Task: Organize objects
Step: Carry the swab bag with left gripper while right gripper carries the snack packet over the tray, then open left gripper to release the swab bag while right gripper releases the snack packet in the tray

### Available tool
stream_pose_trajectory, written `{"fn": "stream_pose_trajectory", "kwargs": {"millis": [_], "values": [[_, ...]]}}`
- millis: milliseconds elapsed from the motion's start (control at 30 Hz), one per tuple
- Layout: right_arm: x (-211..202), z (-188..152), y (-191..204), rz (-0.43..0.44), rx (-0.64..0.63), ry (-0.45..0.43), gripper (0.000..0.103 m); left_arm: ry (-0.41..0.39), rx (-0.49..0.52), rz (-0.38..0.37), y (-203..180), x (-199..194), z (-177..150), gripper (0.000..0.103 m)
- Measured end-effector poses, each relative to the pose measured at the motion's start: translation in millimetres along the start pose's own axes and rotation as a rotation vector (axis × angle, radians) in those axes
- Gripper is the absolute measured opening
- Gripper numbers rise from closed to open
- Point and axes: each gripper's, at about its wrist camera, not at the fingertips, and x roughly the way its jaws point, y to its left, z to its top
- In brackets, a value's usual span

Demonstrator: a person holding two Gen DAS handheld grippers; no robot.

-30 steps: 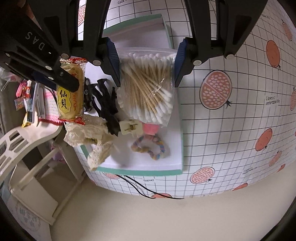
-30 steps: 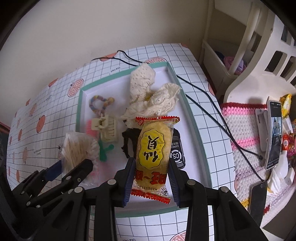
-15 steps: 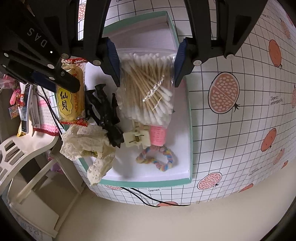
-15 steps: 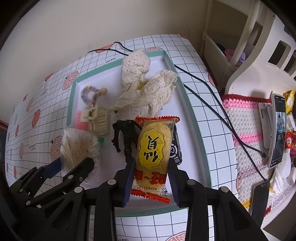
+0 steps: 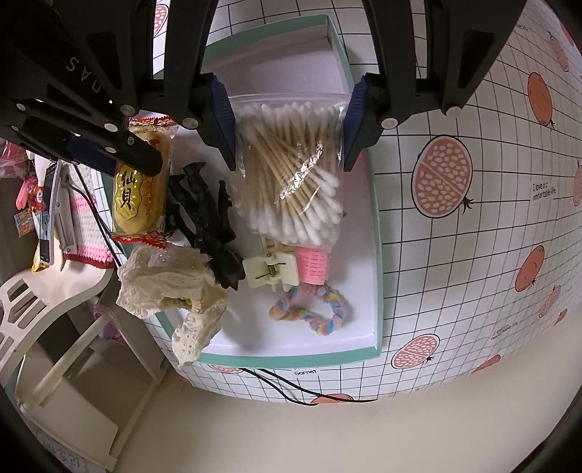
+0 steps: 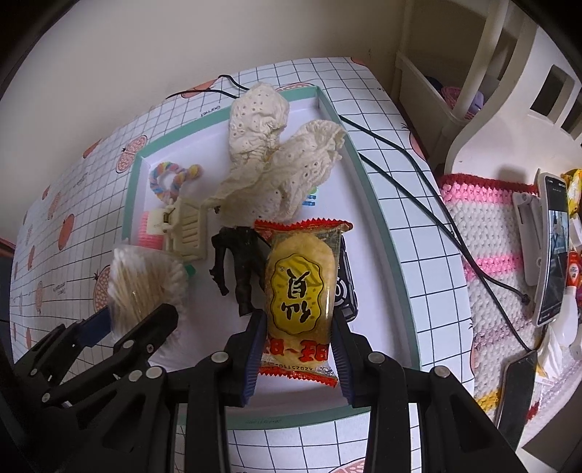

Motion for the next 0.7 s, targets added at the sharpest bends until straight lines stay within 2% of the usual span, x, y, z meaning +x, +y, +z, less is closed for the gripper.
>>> {"fn": "stream_pose_trajectory", "kwargs": {"millis": [233, 467, 700], "values": [[1.5, -0.7, -2.8, 0.003, 0.013, 0.013, 0.041, 0.003, -0.009, -0.009, 3.1, 0.9, -1.0, 0.057], [-1.6, -0.9, -8.4, -0.002, 0.027, 0.011, 0.050, -0.006, -0.010, -0.012, 4.3, -3.4, -0.4, 0.060], [-12.0, -0.3, -8.7, 0.001, 0.022, -0.010, 0.055, -0.038, -0.008, -0.012, 5.9, -16.1, 1.5, 0.063]]}}
